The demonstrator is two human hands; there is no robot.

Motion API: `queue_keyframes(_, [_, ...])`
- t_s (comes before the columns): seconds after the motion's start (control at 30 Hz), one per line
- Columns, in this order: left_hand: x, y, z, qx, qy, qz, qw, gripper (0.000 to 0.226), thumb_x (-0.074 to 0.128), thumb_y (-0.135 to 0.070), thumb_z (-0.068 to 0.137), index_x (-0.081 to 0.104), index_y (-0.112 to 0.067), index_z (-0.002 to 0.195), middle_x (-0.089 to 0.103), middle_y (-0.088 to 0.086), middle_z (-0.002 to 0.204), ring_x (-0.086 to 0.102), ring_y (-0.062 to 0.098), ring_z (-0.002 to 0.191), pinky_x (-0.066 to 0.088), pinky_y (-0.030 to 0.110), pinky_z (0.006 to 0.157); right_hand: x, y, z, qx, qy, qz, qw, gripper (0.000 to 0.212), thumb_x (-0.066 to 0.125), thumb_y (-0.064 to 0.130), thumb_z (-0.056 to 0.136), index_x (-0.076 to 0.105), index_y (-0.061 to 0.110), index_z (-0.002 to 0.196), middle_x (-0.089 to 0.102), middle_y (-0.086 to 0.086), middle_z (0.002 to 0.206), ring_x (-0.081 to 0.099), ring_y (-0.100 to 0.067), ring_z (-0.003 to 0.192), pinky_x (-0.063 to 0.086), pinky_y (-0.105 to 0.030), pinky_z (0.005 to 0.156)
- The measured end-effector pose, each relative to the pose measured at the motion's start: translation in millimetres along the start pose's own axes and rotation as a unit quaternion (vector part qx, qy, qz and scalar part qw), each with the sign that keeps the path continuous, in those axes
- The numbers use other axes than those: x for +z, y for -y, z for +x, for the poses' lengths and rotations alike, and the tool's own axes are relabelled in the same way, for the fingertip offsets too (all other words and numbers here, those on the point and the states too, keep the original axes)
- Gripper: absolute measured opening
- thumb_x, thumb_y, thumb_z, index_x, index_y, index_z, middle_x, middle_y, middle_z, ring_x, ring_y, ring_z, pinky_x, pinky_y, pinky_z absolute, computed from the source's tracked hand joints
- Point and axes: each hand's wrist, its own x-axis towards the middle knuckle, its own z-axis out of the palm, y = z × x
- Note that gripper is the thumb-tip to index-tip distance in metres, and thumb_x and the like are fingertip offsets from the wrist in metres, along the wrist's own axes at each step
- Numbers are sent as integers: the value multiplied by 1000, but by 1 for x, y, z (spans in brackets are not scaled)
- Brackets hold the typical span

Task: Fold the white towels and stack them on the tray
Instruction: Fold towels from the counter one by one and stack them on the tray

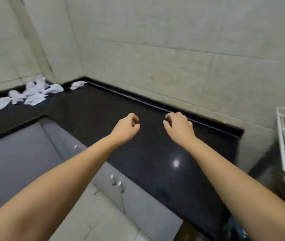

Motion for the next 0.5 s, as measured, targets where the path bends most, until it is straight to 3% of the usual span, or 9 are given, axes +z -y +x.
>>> queue_keyframes(0.13, [-50, 109, -26, -83, -10, 77, 993, 26, 47, -32, 95, 51, -13, 113, 62, 3, 95, 61, 25, 93, 50, 38, 84, 83, 87, -5, -75, 86, -35, 993, 38, 43, 35, 97, 47, 20, 132, 47, -5, 133, 45, -25, 122, 38, -42, 97])
queue_keyframes(0.27, [-78, 198, -41, -158, -9, 110, 981, 32, 45, -37, 96, 52, -12, 115, 64, 11, 105, 59, 28, 95, 47, 37, 82, 150, 142, -1, -119, 167, -56, 977, 40, 43, 36, 97, 44, 20, 134, 45, -4, 136, 44, -25, 123, 37, -42, 99])
queue_keyframes(0.5, [-116, 299, 6, -192, -2, 110, 975, 39, 44, -37, 96, 48, -10, 124, 60, 11, 110, 58, 26, 100, 48, 38, 85, 238, 210, 66, -164, 220, -78, 958, 41, 40, 37, 98, 41, 21, 136, 43, -4, 137, 42, -25, 125, 34, -42, 101])
